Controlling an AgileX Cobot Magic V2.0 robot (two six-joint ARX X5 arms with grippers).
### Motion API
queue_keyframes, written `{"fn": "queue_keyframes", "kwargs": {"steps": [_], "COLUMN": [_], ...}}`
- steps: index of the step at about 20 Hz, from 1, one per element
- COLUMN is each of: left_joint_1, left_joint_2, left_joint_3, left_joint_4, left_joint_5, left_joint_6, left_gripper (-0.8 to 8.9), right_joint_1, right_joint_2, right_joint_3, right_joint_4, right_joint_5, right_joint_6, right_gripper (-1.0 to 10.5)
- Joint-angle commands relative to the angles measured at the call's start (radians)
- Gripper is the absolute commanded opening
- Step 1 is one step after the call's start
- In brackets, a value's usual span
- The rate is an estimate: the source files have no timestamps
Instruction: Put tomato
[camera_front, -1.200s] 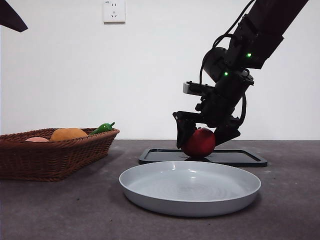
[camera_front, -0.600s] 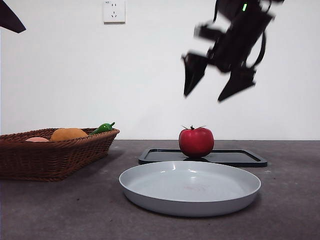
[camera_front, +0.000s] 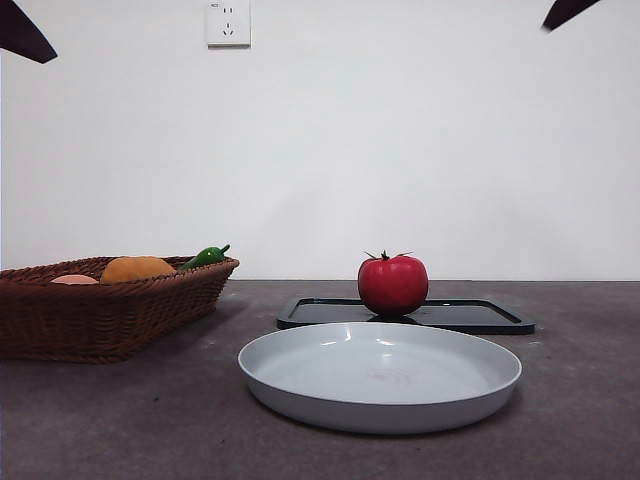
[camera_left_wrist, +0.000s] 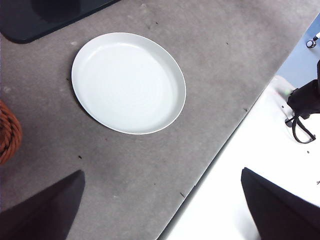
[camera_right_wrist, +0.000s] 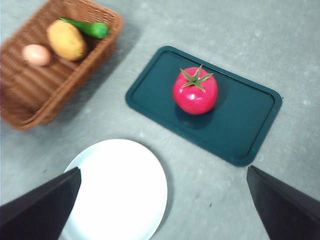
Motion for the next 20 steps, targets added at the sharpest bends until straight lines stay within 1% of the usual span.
{"fn": "queue_keyframes", "kwargs": {"steps": [1,3,7,11,14,20], "left_joint_1": [-0.004,-0.004,-0.004,-0.004,-0.004,-0.004], "left_joint_2": [0.006,0.006,0.006,0.006,0.006,0.006], "left_joint_3": [0.015,0.015,0.015,0.015,0.015,0.015], "left_joint_4": [0.008,0.008,0.008,0.006,0.007,0.007], "left_joint_5": [0.005,0.005,0.005,0.005,0.005,0.005], "left_joint_6": [0.008,0.008,0.008,0.008,0.005,0.005], "left_gripper": [5.00,5.00,5.00,5.00,4.99,4.98], "right_joint_1": [0.006,0.007,0.013,0.013,0.013,0.013], "right_joint_2": [-0.104,-0.221,-0.422,-0.556,-0.603,-0.612], "right_joint_3": [-0.079,-0.171,-0.332,-0.442,-0.480,-0.484], "right_joint_4": [-0.005,-0.013,-0.027,-0.052,-0.067,-0.053], "right_joint_5": [-0.003,-0.021,-0.140,-0.219,-0.224,-0.224], "right_joint_6": [-0.006,0.003,0.016,0.019,0.019,0.019], "right_gripper": [5.5,5.4,5.4,5.4,5.4,5.4]}}
